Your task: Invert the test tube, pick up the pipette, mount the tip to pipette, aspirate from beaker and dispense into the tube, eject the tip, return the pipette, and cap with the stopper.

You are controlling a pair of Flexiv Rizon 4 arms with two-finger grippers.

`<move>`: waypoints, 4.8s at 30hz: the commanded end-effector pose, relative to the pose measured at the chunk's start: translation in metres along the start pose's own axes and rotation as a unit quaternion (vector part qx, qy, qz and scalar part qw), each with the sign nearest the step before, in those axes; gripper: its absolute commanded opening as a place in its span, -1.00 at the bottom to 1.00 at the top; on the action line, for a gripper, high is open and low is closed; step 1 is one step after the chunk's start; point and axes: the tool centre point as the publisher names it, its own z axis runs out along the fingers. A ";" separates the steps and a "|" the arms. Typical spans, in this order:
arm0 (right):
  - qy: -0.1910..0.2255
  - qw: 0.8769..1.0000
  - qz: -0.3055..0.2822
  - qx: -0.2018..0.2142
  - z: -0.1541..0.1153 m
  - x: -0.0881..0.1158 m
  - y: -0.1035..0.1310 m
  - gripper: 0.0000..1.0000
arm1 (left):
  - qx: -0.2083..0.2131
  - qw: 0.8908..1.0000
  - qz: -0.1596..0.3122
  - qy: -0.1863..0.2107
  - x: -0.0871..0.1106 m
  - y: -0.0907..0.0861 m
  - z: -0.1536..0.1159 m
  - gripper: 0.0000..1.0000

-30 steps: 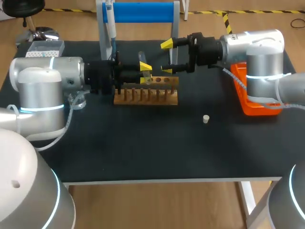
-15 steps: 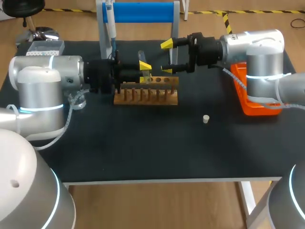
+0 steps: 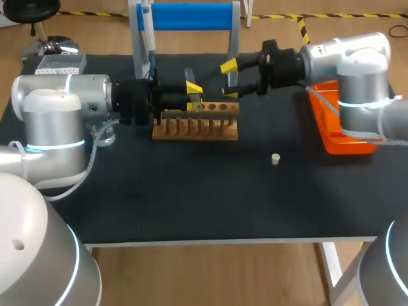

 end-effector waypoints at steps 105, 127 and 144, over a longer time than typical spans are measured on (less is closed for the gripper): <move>-0.383 0.779 -0.495 -0.024 -0.012 -0.114 -0.047 1.00 | 0.001 1.000 0.000 0.001 0.000 0.001 0.000 -1.00; -0.386 0.775 -0.500 -0.021 -0.010 -0.114 -0.048 1.00 | 0.001 1.000 0.000 0.001 0.000 0.001 0.000 -1.00; -0.386 0.775 -0.500 -0.021 -0.010 -0.114 -0.048 1.00 | 0.050 0.985 -0.163 0.024 -0.036 0.017 -0.004 -1.00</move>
